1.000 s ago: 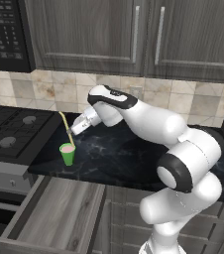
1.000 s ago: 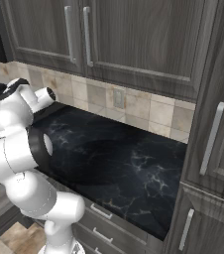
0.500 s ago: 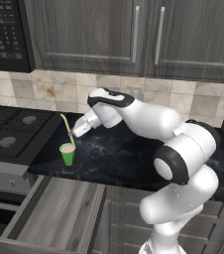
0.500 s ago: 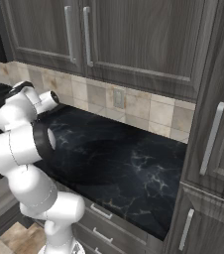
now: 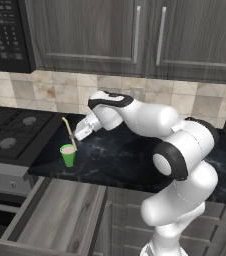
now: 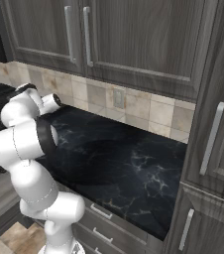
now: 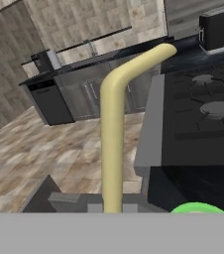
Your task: Pick up the straw from the left drawer and put it inside the smoothie cup.
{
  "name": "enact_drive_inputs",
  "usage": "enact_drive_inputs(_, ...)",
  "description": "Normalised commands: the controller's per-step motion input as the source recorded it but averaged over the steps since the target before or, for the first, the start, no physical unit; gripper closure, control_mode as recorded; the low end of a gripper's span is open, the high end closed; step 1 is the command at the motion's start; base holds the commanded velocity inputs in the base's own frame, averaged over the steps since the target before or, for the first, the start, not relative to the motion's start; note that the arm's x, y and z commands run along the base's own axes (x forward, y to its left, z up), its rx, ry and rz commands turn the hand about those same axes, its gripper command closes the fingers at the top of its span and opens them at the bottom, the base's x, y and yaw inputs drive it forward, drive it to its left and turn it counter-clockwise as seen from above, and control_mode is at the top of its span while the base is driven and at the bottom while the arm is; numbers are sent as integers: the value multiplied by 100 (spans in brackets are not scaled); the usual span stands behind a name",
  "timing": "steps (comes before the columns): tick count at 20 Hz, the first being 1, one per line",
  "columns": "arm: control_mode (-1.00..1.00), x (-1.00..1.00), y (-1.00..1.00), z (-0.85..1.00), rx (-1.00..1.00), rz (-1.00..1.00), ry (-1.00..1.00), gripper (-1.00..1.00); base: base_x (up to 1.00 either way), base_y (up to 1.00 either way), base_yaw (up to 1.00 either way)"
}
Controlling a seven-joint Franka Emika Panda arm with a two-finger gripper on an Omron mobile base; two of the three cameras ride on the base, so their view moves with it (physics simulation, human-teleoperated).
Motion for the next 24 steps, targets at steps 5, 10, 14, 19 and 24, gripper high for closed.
enact_drive_inputs(5, -100, 0, 0, -12, 0, 0, -3, 100, 0, 0, 0)
enact_drive_inputs(10, -100, 0, 0, -5, 0, 0, -2, 100, 0, 0, 0)
enact_drive_inputs(14, -100, 0, 0, 0, 0, 0, -1, 100, 0, 0, 0)
enact_drive_inputs(19, -100, 5, 4, 0, 0, 0, -5, 100, 0, 0, 0)
enact_drive_inputs(24, -100, 19, 10, 0, 0, 0, -3, 100, 0, 0, 0)
